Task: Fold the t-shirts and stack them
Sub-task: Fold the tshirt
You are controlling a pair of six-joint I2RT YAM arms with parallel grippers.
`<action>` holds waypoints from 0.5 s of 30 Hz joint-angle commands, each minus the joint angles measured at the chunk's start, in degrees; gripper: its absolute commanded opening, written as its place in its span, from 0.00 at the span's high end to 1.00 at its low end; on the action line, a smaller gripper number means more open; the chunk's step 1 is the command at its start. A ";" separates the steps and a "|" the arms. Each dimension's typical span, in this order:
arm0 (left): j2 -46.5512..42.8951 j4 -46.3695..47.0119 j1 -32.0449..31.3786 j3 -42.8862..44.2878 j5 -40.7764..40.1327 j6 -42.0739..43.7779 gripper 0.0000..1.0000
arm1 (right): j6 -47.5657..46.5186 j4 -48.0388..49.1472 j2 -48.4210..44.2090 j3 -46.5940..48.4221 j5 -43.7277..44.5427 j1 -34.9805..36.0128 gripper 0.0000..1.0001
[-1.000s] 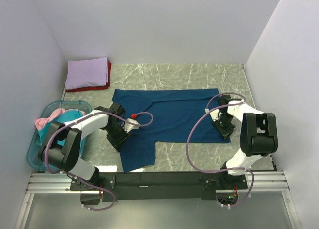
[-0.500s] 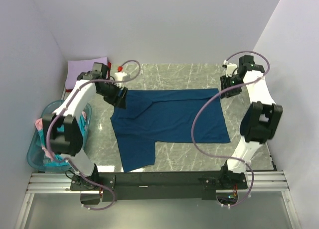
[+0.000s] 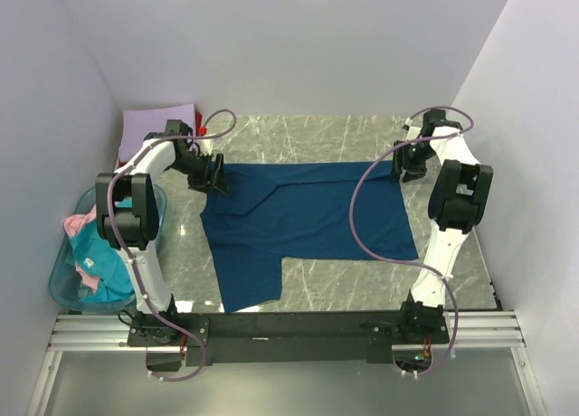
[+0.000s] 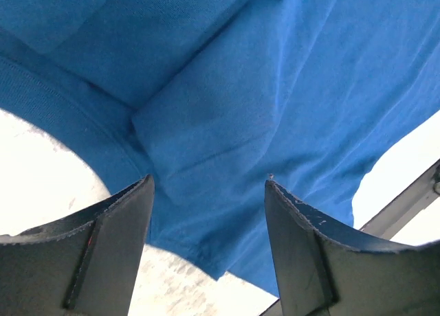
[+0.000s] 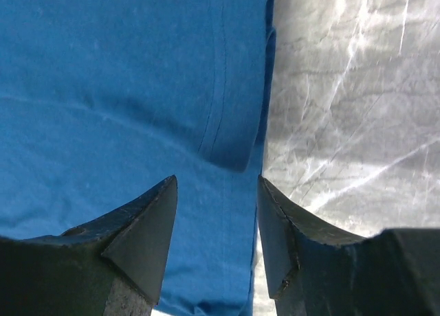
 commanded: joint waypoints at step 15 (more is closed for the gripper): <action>5.17 4.63 -0.37 1.24 -2.84 -5.77 0.33 | 1.45 3.42 3.01 3.71 -3.49 -0.44 0.48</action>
